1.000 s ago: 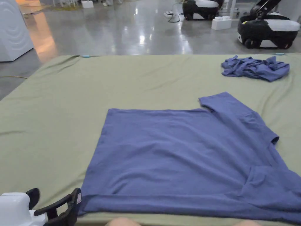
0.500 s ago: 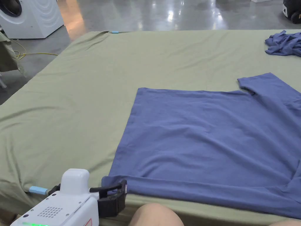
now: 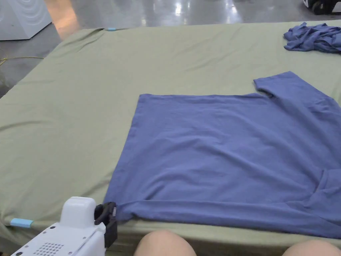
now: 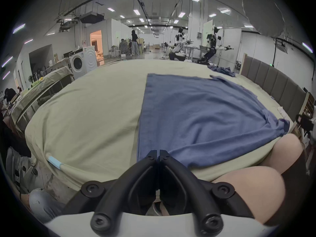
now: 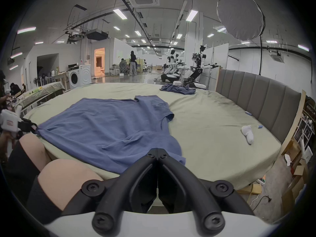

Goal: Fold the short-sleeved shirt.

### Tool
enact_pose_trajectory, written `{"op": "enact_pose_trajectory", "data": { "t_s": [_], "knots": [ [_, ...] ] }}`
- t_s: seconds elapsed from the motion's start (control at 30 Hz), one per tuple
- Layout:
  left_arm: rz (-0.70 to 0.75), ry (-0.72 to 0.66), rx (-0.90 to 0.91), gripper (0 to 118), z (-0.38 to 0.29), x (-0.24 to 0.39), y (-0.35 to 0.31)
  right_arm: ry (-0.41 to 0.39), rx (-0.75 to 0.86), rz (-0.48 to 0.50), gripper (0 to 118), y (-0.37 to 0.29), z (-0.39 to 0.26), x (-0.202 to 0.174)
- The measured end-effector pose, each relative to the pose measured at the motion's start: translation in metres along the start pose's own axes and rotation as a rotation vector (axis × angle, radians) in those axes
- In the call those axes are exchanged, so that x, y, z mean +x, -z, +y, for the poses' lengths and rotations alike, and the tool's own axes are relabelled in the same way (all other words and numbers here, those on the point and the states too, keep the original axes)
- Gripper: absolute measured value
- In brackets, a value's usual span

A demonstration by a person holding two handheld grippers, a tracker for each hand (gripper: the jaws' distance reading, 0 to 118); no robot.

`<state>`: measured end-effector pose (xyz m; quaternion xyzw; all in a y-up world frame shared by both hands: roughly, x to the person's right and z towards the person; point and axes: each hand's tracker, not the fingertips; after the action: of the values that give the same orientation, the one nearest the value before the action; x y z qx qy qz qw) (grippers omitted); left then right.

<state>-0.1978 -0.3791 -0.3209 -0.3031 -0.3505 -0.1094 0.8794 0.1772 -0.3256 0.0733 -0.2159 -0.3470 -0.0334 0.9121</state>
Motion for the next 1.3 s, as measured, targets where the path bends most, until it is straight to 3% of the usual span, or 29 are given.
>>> {"op": "enact_pose_trajectory", "data": {
  "t_s": [0.07, 0.1, 0.13, 0.17, 0.2, 0.23, 0.3, 0.37, 0.4, 0.43, 0.47, 0.57, 0.6, 0.67, 0.87, 1.1, 1.23, 1.3],
  "knots": [
    [0.001, -0.025, 0.034, 0, 0.003, -0.003, -0.013, -0.005, 0.009, -0.016, 6, 0.006, 0.002, 0.006],
    [-0.004, -0.04, 0.044, 0, 0.005, -0.005, -0.019, 0.002, 0.009, -0.001, 29, 0.011, 0.003, 0.011],
    [-0.013, -0.048, 0.047, 0, 0.014, -0.005, -0.015, 0.013, -0.016, 0.025, 92, 0.018, 0.004, 0.016],
    [-0.016, -0.051, 0.05, 0, 0.017, -0.005, -0.018, 0.033, -0.066, 0.066, 118, 0.031, 0.002, 0.023],
    [-0.013, -0.046, 0.058, 0, 0.019, -0.004, -0.02, 0.044, -0.127, 0.097, 117, 0.045, -0.002, 0.03],
    [-0.012, -0.037, 0.066, 0, 0.02, -0.002, -0.022, 0.044, -0.083, 0.132, 118, 0.049, -0.013, 0.036],
    [-0.005, -0.011, 0.075, 0, 0.028, 0.007, -0.018, 0.049, -0.155, -0.003, 118, 0.076, -0.039, 0.059],
    [-0.007, -0.008, 0.071, 0, 0.026, 0.008, -0.021, 0.067, -0.228, 0.033, 113, 0.091, -0.054, 0.073],
    [-0.009, -0.009, 0.069, 0, 0.032, 0.013, -0.016, 0.1, -0.235, 0.053, 100, 0.094, -0.061, 0.079],
    [-0.009, -0.01, 0.064, 0, 0.031, 0.014, -0.016, 0.124, -0.237, 0.048, 41, 0.094, -0.033, 0.066],
    [-0.007, -0.011, 0.056, 0, 0.029, 0.015, -0.016, 0.145, -0.246, 0.032, 5, 0.094, -0.033, 0.068],
    [-0.006, -0.012, 0.044, 0, 0.031, 0.016, -0.015, 0.12, -0.237, 0.048, 5, 0.087, -0.033, 0.059],
    [-0.005, -0.01, 0.042, 0, 0.03, 0.017, -0.018, 0.086, -0.246, 0.072, 5, 0.083, -0.031, 0.055],
    [-0.006, -0.011, 0.042, 0, 0.035, 0.015, -0.02, 0.009, -0.233, 0.026, 5, 0.071, -0.022, 0.044],
    [-0.056, -0.023, 0.028, 0, 0.081, 0.004, -0.018, -0.039, -0.319, 0.07, 5, 0.075, 0.053, 0.048],
    [-0.11, -0.053, -0.066, 0, 0.164, -0.031, 0.082, -0.118, -0.481, 0.139, 5, 0.186, 0.137, 0.06],
    [-0.092, -0.037, -0.159, 0, 0.187, -0.036, 0.152, -0.036, -0.565, 0.125, 5, 0.261, 0.141, 0.068],
    [-0.097, -0.042, -0.247, 0, 0.188, -0.038, 0.187, -0.035, -0.624, 0.112, 5, 0.291, 0.133, 0.065]
  ]
}}
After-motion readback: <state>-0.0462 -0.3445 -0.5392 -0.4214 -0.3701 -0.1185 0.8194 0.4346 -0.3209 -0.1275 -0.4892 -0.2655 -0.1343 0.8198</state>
